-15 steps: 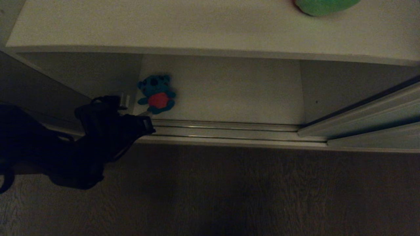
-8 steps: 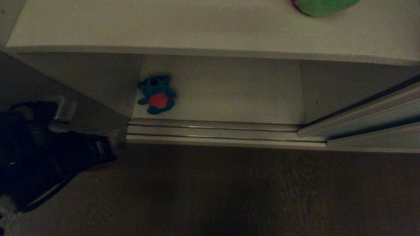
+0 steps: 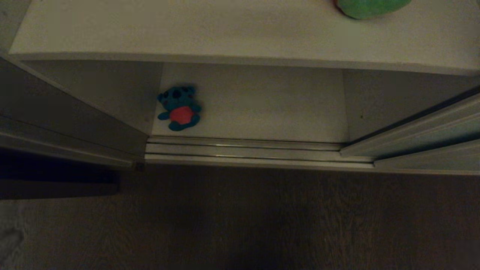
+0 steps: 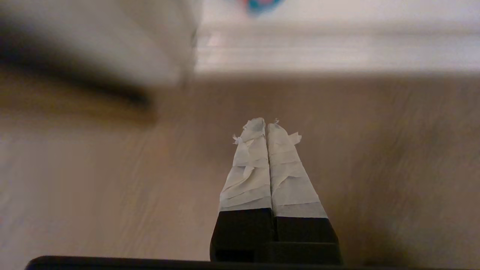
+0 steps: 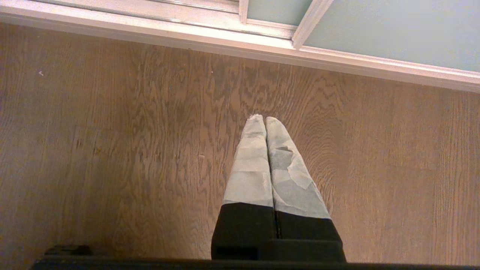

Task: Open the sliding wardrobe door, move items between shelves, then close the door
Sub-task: Place the green doll on the lower shelf

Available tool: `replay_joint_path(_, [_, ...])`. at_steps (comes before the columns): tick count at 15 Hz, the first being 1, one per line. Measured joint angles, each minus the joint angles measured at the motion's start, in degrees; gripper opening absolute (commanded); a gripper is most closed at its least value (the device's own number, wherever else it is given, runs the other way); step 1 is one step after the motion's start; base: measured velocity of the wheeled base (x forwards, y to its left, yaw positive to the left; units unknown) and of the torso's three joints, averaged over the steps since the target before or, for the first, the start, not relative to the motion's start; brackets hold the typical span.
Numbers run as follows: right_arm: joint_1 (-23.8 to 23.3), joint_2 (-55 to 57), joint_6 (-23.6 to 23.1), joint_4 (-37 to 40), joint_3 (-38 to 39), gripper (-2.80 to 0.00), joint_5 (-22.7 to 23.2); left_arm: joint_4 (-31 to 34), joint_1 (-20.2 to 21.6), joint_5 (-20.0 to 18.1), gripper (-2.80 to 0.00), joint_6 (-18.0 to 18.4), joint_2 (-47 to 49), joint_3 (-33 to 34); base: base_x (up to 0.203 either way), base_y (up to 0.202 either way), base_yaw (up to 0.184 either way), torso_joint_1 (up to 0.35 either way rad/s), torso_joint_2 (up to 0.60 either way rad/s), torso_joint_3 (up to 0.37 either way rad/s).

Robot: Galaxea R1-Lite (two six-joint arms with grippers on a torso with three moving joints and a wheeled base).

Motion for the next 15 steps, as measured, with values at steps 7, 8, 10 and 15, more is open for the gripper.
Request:
replay_joint_path(7, [0.02, 0.0, 0.02, -0.02, 0.0, -2.8, 0.02, -1.17, 3.55, -0.13, -2.8, 5.71, -22.41, 19.21, 0.0, 0.0, 0.0, 0.0, 0.0, 0.0])
replay_joint_path(8, [0.0, 0.0, 0.02, -0.02, 0.0, -2.8, 0.0, -1.56, 3.66, -0.24, -2.8, 4.74, -23.11, 20.26, 0.0, 0.0, 0.0, 0.0, 0.0, 0.0])
replay_joint_path(10, [0.0, 0.0, 0.02, -0.02, 0.0, -2.8, 0.0, 1.85, 3.7, -0.42, -2.8, 3.04, -23.81, 20.57, 0.0, 0.0, 0.0, 0.0, 0.0, 0.0])
replay_joint_path(15, [0.0, 0.0, 0.04, 0.0, 0.0, -2.8, 0.0, 1.11, 3.75, -0.22, -2.8, 2.56, -24.4, 21.0, 0.0, 0.0, 0.0, 0.0, 0.0, 0.0])
